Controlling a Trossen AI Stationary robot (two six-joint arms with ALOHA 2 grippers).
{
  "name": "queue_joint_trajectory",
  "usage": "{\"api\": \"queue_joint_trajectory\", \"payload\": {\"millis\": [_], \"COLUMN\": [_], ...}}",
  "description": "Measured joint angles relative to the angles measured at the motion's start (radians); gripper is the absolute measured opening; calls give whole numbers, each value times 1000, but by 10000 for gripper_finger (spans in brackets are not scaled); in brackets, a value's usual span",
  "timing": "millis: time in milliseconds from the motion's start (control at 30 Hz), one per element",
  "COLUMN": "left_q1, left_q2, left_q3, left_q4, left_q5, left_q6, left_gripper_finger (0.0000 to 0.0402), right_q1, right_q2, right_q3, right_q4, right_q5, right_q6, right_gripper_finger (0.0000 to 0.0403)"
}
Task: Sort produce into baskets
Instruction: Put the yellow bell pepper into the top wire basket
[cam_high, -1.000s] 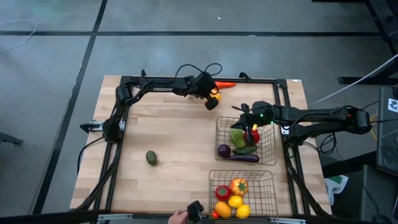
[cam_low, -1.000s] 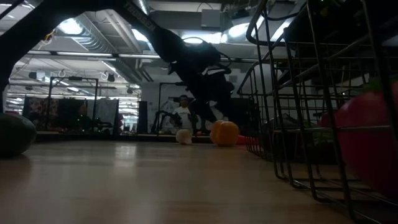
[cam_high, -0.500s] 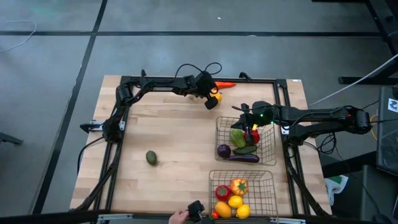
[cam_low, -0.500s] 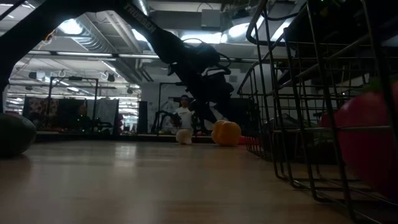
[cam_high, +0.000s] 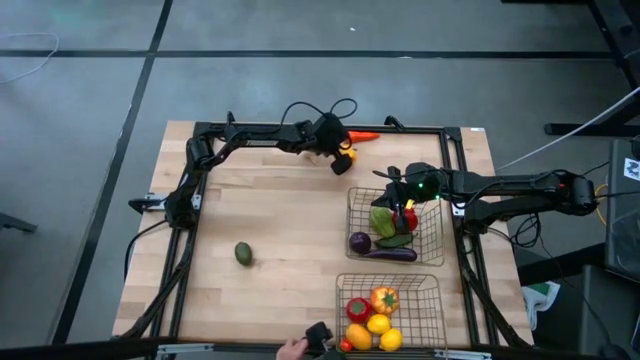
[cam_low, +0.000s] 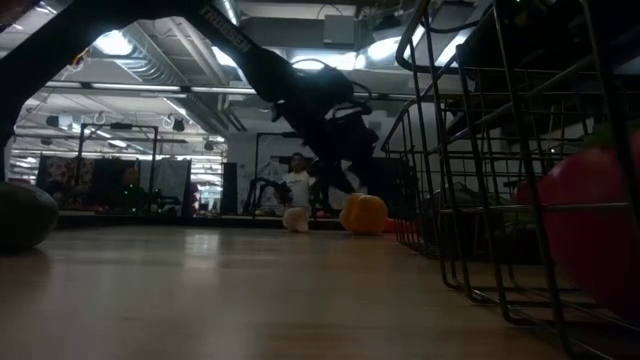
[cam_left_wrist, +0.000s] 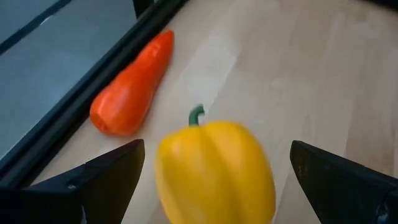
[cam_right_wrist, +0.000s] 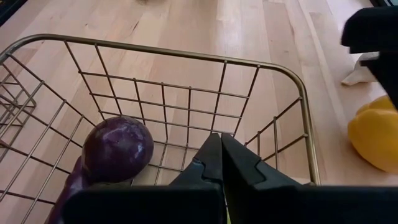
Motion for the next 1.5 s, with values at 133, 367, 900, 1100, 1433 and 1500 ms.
{"api": "queue_joint_trajectory", "payload": {"millis": [133, 367, 900, 1100, 1433, 1500], "left_q1": [0, -5, -5, -7, -7, -7], "left_q2": [0, 25, 47, 47, 46, 46], "left_q3": [0, 0, -1, -1, -1, -1], "left_q4": [32, 29, -15, -42, -35, -38], "left_q5": [1, 1, -22, -43, -46, -46], "left_q6": [-31, -12, -72, -114, -76, -55], "left_gripper_finger": [400, 400, 400, 400, 400, 400], "right_q1": [0, 0, 0, 0, 0, 0], "right_q2": [0, 0, 0, 0, 0, 0], "right_q3": [0, 0, 0, 0, 0, 0], "right_q4": [0, 0, -2, -2, -2, -2], "right_q5": [0, 0, 0, 0, 0, 0], "right_q6": [0, 0, 0, 0, 0, 0], "right_gripper_finger": [1, 1, 1, 1, 1, 1]}}
